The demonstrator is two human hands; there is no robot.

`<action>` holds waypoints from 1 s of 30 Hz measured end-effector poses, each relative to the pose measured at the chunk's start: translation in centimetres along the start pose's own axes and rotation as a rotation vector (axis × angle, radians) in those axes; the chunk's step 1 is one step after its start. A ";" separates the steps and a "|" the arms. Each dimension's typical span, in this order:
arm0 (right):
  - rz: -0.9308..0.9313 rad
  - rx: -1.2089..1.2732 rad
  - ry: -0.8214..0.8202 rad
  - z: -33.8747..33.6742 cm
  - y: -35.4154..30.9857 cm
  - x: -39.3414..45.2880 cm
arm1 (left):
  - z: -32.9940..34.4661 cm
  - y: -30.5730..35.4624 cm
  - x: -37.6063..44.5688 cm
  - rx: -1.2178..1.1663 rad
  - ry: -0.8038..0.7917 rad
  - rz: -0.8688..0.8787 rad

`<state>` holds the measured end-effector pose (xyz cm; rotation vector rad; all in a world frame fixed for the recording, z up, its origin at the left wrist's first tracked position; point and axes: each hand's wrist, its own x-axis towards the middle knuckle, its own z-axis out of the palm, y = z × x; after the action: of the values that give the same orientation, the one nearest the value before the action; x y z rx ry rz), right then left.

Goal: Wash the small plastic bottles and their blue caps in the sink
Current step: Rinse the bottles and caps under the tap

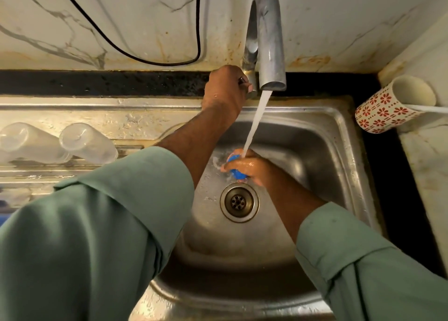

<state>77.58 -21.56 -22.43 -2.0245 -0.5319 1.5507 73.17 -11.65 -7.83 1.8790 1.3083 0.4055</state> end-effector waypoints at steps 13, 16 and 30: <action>-0.417 0.055 0.238 1.5 4.6 -2.4 | 1.5 -1.2 1.1 0.020 0.048 -0.030; -0.455 0.127 0.317 1.5 4.8 -2.4 | 1.6 -1.2 1.0 -0.047 0.061 -0.045; -0.527 0.169 0.381 2.3 4.2 -2.8 | 1.8 -0.7 0.1 -0.426 0.109 -0.252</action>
<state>74.61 -26.08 -23.37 -1.7959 -0.6833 0.8469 73.96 -12.21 -9.55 1.3385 1.3832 0.6069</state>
